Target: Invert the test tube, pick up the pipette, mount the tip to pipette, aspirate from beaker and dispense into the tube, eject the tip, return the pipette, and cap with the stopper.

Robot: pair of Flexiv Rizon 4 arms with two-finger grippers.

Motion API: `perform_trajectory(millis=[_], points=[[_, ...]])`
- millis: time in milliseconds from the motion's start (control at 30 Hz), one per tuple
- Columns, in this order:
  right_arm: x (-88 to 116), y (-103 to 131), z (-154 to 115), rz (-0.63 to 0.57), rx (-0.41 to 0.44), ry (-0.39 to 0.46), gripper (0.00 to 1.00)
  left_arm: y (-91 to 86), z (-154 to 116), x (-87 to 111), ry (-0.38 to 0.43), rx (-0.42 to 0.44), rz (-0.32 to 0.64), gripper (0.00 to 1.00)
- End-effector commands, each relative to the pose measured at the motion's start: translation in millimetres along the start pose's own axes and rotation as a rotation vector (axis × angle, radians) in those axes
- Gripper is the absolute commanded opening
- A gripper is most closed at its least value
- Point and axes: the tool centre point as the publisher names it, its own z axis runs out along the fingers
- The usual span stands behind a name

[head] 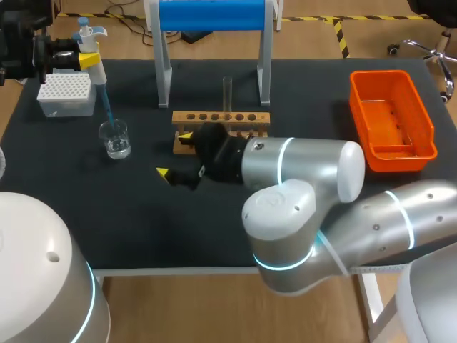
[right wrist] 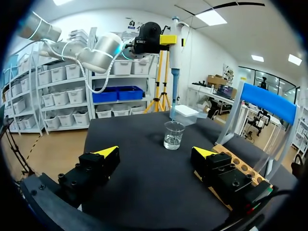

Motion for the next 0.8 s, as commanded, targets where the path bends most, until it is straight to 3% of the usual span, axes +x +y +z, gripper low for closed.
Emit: perform_trajectory(millis=[33,433,800], points=[[2.5,0.3,2.3,0.0,0.002,-0.009,1.0,0.2,0.4,0.0,0.0,0.001,0.001,0.0],[2.5,0.3,2.3,0.0,0.002,-0.009,1.0,2.1,2.3,-3.0,0.01,-0.017,0.009,0.0],[2.5,0.3,2.3,0.0,0.002,-0.009,1.0,19.6,0.2,-11.7,0.022,-0.025,0.021,0.0]])
